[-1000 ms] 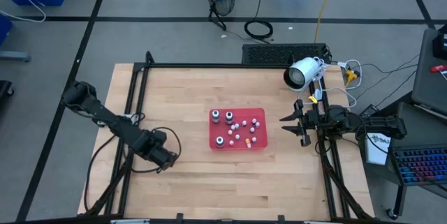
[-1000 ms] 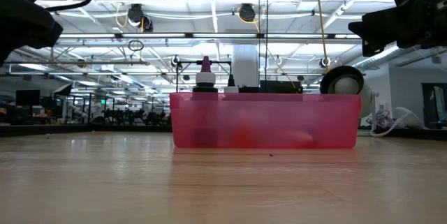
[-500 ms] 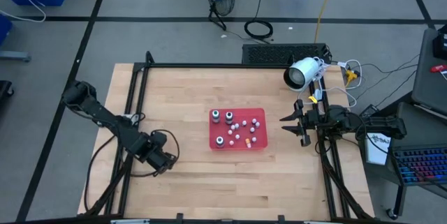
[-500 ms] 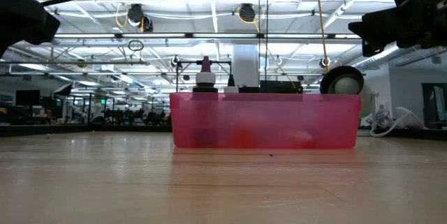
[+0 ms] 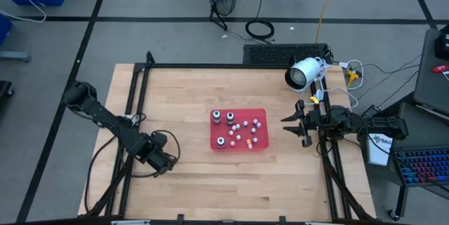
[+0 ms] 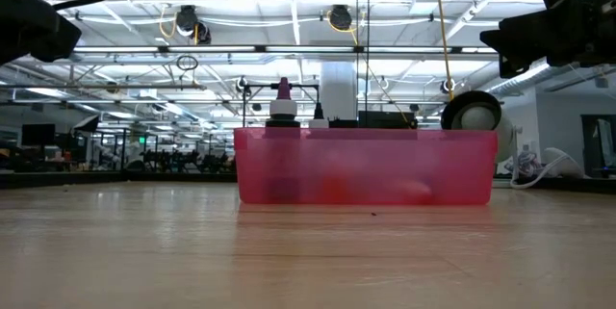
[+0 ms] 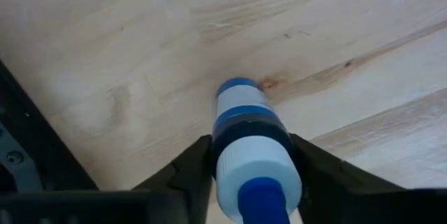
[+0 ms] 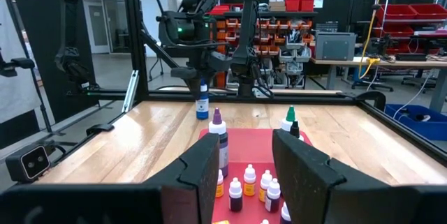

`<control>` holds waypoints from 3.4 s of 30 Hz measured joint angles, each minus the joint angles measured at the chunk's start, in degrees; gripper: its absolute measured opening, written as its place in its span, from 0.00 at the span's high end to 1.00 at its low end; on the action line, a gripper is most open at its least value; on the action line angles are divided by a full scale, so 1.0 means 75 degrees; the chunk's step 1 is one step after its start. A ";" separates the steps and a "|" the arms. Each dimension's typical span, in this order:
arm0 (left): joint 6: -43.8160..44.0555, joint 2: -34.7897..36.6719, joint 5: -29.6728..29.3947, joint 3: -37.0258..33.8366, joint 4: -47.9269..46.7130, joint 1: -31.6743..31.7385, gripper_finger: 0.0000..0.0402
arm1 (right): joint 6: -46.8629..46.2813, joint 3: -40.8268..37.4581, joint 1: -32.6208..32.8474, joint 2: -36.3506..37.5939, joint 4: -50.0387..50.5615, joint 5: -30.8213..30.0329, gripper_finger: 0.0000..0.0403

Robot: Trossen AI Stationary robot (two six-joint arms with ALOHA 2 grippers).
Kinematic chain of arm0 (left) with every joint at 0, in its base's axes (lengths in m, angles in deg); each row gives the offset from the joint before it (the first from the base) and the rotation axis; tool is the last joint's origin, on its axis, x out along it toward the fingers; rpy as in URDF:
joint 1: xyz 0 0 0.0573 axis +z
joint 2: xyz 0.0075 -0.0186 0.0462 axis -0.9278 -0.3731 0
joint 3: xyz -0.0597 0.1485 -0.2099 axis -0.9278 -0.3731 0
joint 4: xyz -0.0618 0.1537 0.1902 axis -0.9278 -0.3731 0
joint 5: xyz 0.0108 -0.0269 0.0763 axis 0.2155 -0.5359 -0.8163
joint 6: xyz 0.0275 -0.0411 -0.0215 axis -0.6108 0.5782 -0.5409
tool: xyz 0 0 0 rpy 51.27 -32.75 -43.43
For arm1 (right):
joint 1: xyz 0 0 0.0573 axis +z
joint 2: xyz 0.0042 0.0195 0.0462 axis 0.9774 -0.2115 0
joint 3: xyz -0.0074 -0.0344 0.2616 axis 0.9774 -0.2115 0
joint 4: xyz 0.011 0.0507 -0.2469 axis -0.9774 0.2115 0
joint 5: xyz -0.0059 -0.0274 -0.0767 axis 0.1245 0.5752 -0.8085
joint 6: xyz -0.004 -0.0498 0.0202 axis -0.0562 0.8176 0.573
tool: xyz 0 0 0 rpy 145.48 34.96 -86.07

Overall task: Pick & Place food coloring
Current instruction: Put the big blue food coloring bottle into the red bin, then return to Home Position

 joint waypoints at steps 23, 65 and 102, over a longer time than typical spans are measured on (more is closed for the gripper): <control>-0.7292 -0.0908 -0.2532 0.5039 -0.0449 0.3101 0.65 | 0.0000 -0.0001 0.0003 0.0000 0.0003 0.0000 0.69; -1.0453 -0.5707 -0.0374 0.7073 -0.0979 0.4663 0.61 | 0.0000 -0.0002 0.0001 0.0000 -0.0002 0.0000 0.69; -1.0128 0.2622 -0.7309 -0.0166 0.4702 0.1389 0.02 | 0.0000 0.0000 0.0001 -0.0073 -0.0055 0.0000 0.69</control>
